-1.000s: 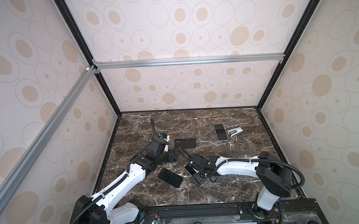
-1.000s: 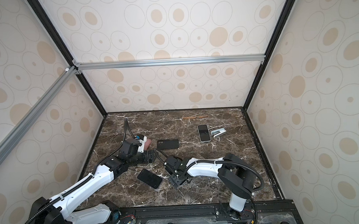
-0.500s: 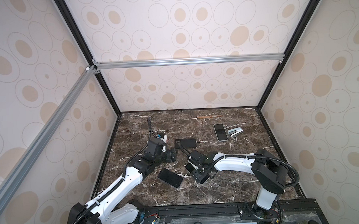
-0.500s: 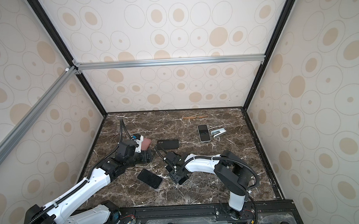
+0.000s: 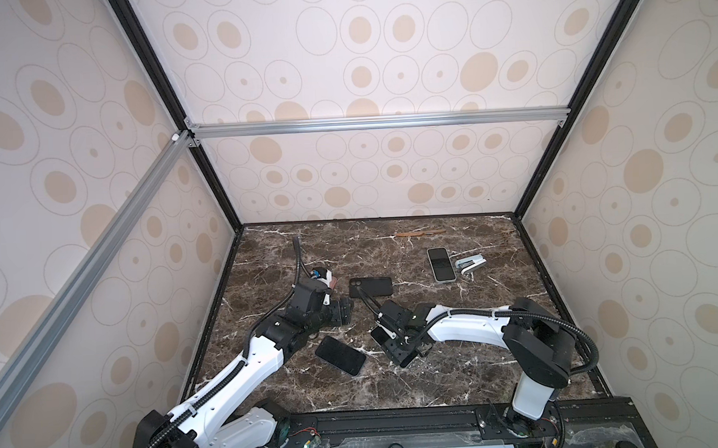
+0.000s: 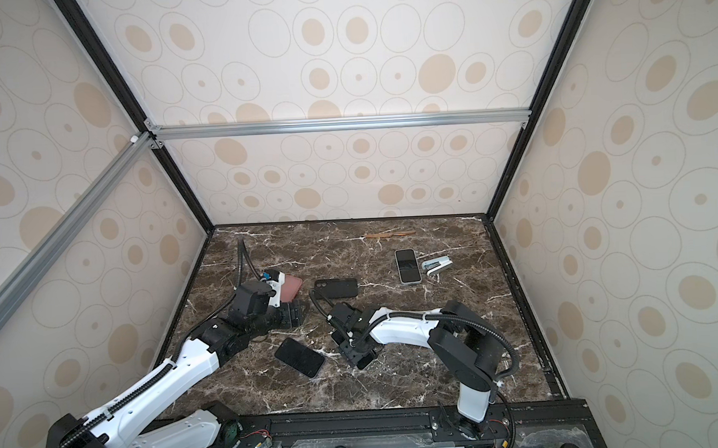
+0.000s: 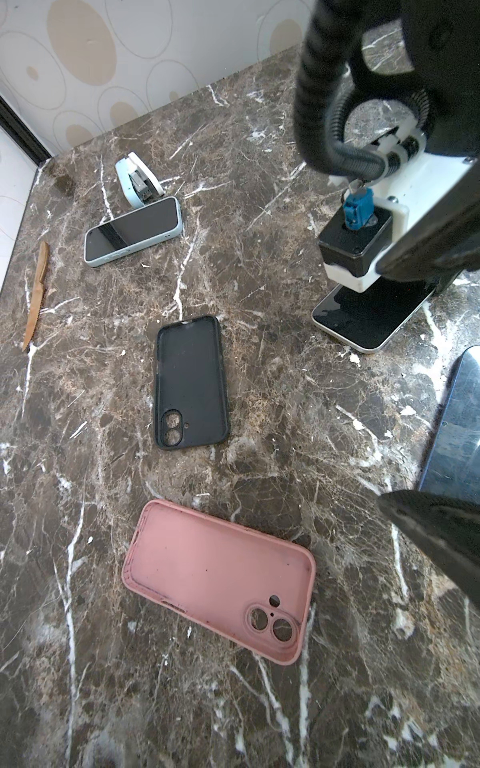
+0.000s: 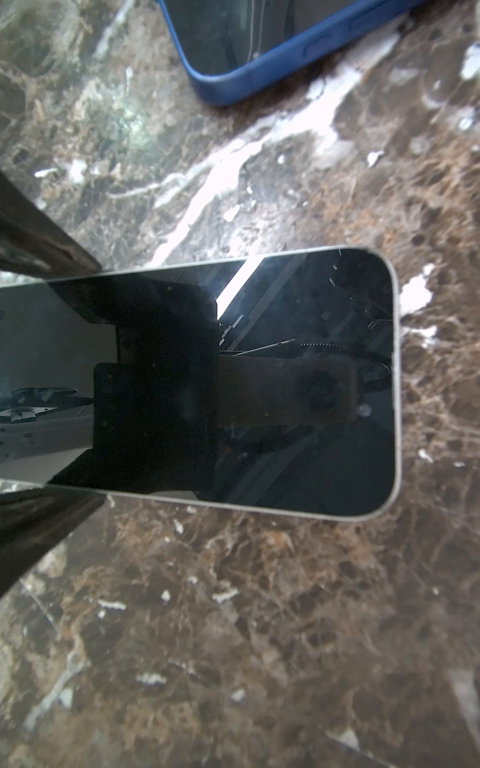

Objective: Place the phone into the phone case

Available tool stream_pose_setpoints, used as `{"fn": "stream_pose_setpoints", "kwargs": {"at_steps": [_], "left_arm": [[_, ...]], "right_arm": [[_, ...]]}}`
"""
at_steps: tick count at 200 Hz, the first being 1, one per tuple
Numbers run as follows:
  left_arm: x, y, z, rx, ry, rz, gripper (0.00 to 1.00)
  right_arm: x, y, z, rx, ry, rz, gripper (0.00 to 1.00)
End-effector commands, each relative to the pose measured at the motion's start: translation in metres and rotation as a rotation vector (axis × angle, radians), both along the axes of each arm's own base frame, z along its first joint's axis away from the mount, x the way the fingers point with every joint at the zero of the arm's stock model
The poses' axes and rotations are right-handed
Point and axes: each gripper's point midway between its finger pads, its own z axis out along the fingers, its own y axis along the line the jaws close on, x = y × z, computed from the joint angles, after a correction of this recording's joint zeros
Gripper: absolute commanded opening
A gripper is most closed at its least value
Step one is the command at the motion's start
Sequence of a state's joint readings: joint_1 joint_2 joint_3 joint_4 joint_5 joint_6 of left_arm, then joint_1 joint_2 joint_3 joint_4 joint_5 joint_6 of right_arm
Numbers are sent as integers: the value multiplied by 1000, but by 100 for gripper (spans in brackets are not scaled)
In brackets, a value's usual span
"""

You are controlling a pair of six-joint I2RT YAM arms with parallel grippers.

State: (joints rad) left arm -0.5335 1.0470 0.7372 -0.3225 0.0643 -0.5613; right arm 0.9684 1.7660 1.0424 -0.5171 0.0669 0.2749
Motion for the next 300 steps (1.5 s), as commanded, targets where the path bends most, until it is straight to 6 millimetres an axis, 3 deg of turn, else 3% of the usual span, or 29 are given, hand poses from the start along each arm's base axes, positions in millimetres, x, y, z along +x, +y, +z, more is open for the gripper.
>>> {"fn": "stream_pose_setpoints", "kwargs": {"at_steps": [1,45,146,256,300], "left_arm": [[2,4,4,-1,-11,22,79],[1,5,2,-2,-7,23,79],[2,-12,-14,-36,59,-31,80],[-18,-72,-23,-236,202,-309,81],[-25,-84,-18,-300,227,-373,81]], "right_arm": [[-9,-23,-13,-93,35,-7,49],[-9,-21,-7,-63,21,-2,41],[-7,-19,22,86,-103,47,36],[-3,-2,75,274,-253,143,36],[0,3,91,313,-292,160,36]]}}
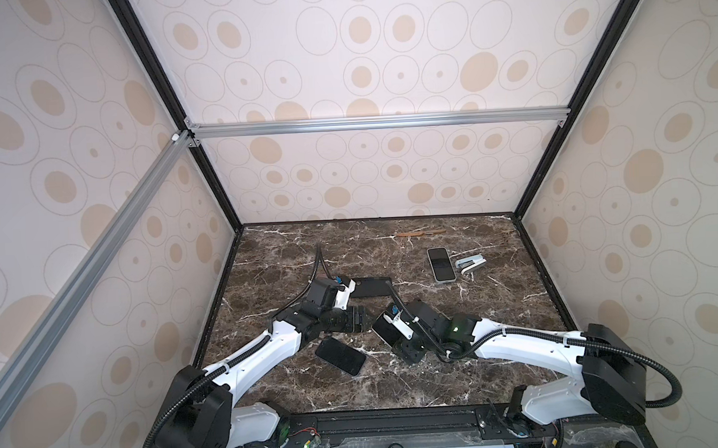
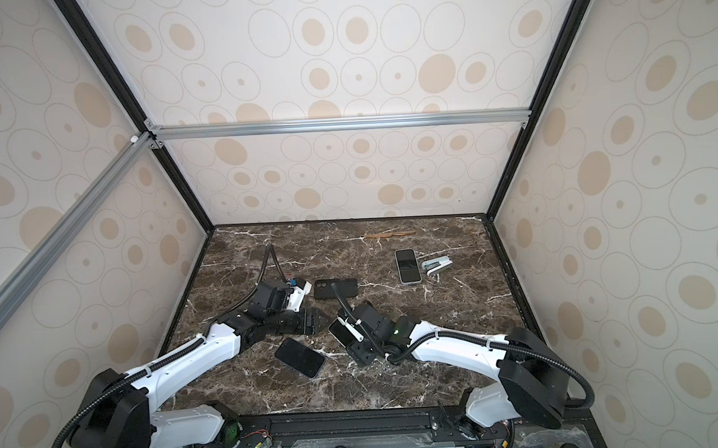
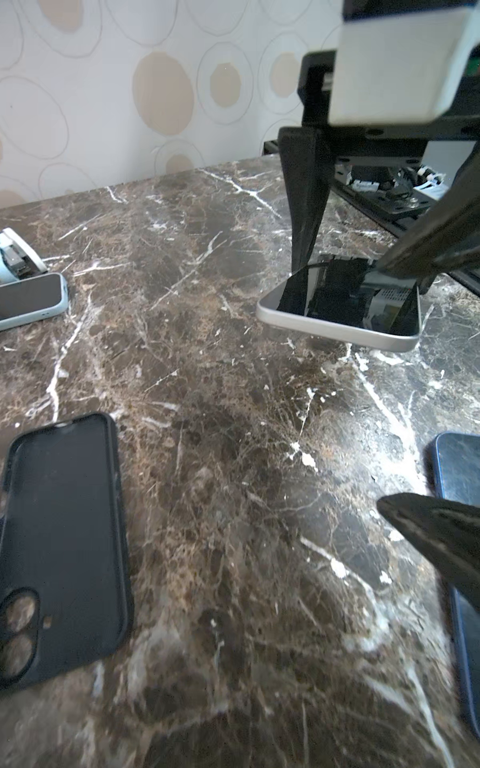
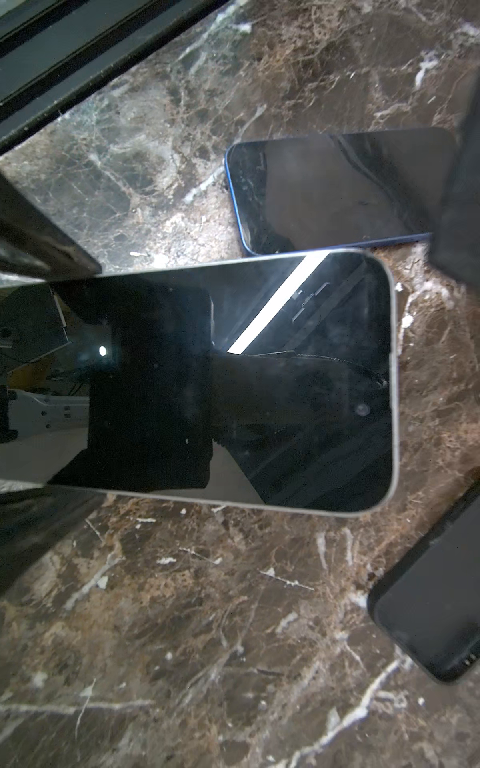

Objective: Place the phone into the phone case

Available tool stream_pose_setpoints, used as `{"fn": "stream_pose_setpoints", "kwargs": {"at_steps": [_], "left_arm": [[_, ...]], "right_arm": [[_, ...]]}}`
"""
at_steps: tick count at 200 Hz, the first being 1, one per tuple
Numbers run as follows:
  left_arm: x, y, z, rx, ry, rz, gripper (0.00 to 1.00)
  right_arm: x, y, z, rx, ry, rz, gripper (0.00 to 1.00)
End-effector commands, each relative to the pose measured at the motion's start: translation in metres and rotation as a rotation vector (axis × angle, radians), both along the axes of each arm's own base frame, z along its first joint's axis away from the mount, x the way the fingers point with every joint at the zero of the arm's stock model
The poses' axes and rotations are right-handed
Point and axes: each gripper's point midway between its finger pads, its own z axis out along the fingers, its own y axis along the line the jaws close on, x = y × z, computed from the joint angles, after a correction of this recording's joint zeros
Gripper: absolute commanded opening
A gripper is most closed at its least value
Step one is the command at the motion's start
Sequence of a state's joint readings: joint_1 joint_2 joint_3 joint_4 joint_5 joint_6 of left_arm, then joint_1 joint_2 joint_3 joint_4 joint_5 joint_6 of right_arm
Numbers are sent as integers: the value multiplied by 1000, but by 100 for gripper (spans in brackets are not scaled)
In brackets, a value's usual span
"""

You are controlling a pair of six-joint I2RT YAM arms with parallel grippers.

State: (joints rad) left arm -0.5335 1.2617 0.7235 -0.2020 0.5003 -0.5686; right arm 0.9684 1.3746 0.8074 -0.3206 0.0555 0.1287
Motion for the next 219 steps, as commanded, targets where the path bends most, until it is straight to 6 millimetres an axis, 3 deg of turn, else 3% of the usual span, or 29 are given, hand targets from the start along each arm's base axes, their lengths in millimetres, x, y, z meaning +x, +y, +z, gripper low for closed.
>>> {"fn": "stream_pose_setpoints", "kwargs": {"at_steps": [1,80,219], "left_arm": [[1,-16,23,-101,-15,-55,81],[-8,-25,36,-192,9,-88,80],[-10,-32,45,-235,26,-119,81]], "right_arm": [[6,9,20,60,-57,20,36],[7,11,37,106,-115,44,36],[7,7,47,129,-166,50,36]]}}
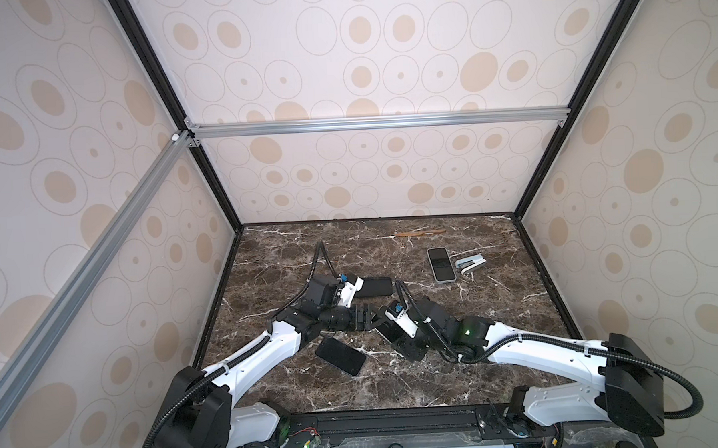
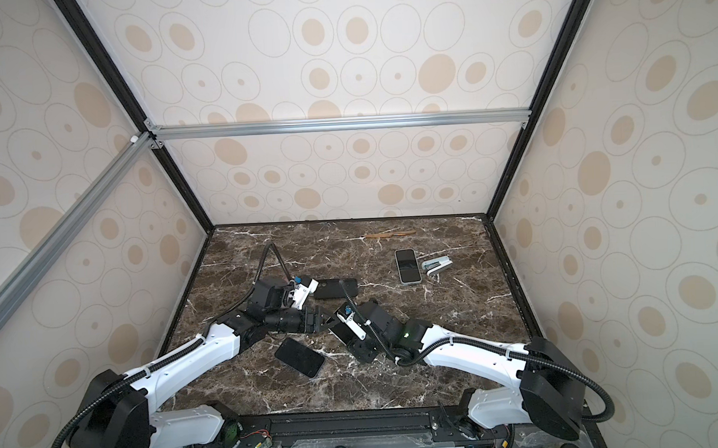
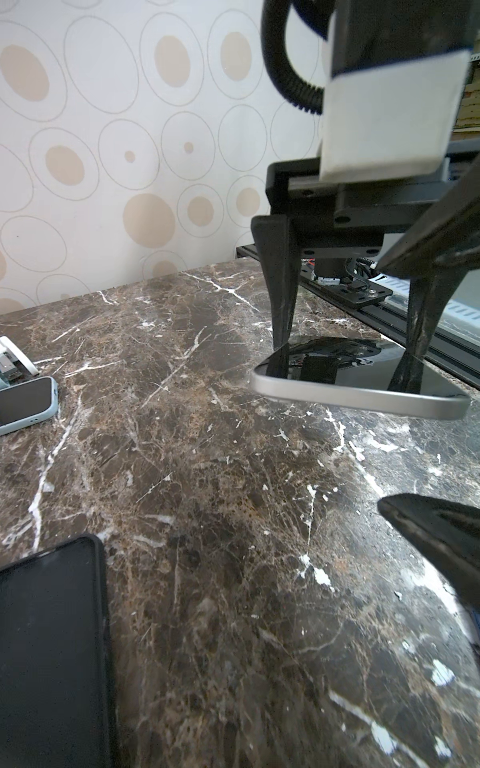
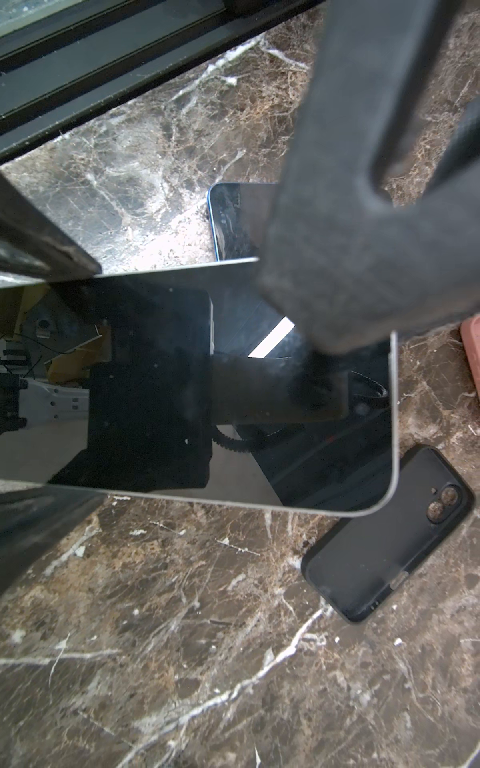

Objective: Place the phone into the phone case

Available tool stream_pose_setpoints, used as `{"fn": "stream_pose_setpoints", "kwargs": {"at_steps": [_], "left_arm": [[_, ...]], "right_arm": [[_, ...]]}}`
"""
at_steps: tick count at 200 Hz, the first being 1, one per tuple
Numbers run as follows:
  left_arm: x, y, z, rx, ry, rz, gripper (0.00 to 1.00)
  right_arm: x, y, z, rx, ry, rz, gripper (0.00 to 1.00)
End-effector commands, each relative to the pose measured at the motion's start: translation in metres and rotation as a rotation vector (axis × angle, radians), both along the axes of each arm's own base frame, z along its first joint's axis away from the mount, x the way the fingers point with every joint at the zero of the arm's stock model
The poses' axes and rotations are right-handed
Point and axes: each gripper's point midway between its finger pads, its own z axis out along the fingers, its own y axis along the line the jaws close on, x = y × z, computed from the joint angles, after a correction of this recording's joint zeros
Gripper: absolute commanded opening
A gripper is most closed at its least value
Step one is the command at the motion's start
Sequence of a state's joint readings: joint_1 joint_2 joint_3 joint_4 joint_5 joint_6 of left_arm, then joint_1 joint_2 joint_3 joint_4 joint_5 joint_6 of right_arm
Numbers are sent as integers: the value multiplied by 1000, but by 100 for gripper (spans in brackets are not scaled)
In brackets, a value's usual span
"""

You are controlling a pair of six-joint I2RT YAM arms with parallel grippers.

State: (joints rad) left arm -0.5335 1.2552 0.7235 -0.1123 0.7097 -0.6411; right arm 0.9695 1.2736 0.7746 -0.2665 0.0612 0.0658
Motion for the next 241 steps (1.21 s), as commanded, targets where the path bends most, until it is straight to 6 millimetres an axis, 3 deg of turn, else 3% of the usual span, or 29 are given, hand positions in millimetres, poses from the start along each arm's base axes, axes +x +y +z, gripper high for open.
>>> {"fn": "stream_pose_setpoints", "kwargs": {"at_steps": [1,51,124,146,174,241], "left_arm": [[5,-5,16,-41,-20,-13,81],[3,-7,22,-69,-33,-21,81],[3,-11,12,-71,-9,-46,77],[2,-13,10,-78,5,-54,67],[3,-15,12,-89,3,-57,46],[4,-16,24,-123,-20,-53,27]], "right_arm": [[5,5,20,57,-62,2,36],[5,2,24,70,-75,-12,36],[7,3,29,70,-98,-2,36],[8,3,32,74,-103,-6,36],[6,3,36,97,-108,2,36],[0,12,37,119,-87,52,36]]}}
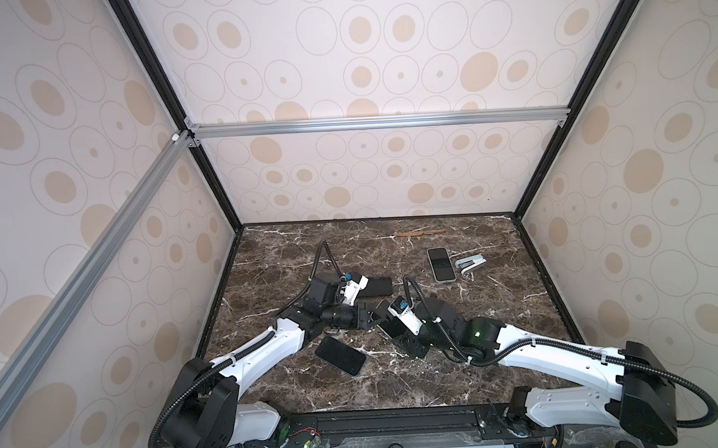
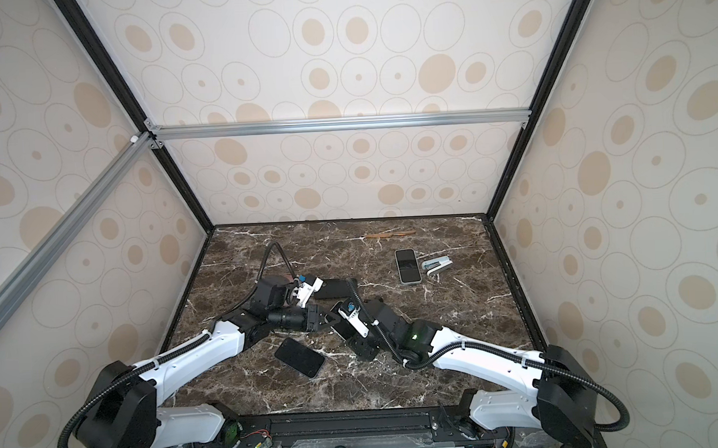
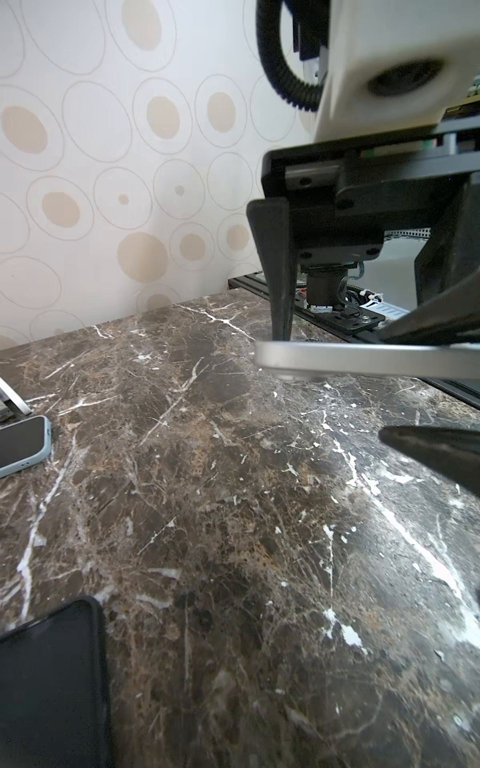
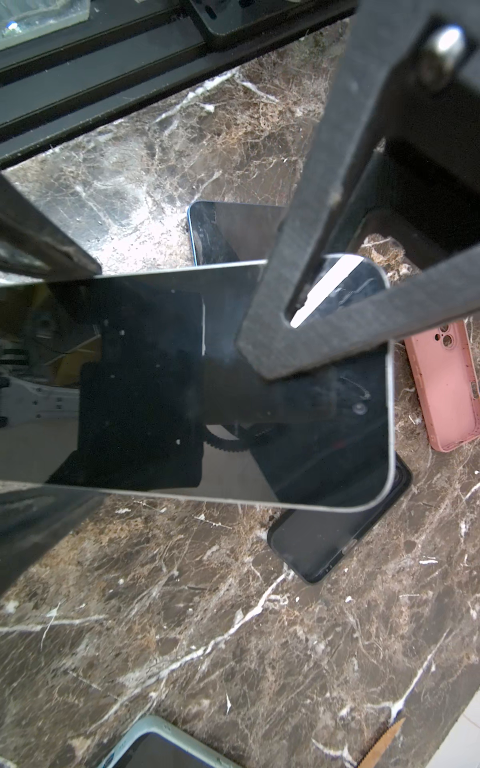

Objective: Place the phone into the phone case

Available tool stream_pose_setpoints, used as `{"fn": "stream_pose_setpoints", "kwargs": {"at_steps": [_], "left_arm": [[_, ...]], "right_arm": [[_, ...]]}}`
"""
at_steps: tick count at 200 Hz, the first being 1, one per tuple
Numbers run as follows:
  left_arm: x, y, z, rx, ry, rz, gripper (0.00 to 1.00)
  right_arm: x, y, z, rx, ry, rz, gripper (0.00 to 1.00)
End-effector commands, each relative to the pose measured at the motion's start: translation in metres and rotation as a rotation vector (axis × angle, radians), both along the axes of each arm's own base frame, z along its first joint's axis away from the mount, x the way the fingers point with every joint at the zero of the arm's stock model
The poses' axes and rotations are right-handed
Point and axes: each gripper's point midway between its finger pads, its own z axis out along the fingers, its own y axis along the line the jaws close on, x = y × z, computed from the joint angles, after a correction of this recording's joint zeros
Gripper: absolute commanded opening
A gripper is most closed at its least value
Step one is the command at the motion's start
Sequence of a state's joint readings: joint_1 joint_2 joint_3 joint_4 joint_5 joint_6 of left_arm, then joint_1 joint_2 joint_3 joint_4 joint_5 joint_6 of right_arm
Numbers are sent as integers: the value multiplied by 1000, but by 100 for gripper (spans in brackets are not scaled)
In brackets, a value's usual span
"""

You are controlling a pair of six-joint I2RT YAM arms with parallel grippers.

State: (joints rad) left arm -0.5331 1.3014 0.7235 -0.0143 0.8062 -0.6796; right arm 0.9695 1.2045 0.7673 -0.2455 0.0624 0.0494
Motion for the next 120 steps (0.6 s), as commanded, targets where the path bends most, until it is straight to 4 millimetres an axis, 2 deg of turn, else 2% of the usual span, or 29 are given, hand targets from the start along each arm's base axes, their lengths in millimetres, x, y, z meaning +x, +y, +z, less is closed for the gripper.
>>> {"fn": "stream_pose_setpoints", "kwargs": {"at_steps": [1,15,37,60,83,120], "left_arm": [[4,-1,16,-37,-40,2,27],[3,0,17,-40,-46,2,19],[1,1,23,-56,-66,6,0],[3,4,34,-73,-108,41,0],[10,11,57,-105,-199,109,0],[20,31,96,-167,-365,260,0]], "right_arm": [[-1,11,15,58,-31,41,36],[0,12,15,60,-30,41,36],[1,13,17,67,-30,32,38],[5,15,26,89,-37,9,54],[9,20,41,155,-38,-25,79],[17,30,86,317,-76,-51,97]]}}
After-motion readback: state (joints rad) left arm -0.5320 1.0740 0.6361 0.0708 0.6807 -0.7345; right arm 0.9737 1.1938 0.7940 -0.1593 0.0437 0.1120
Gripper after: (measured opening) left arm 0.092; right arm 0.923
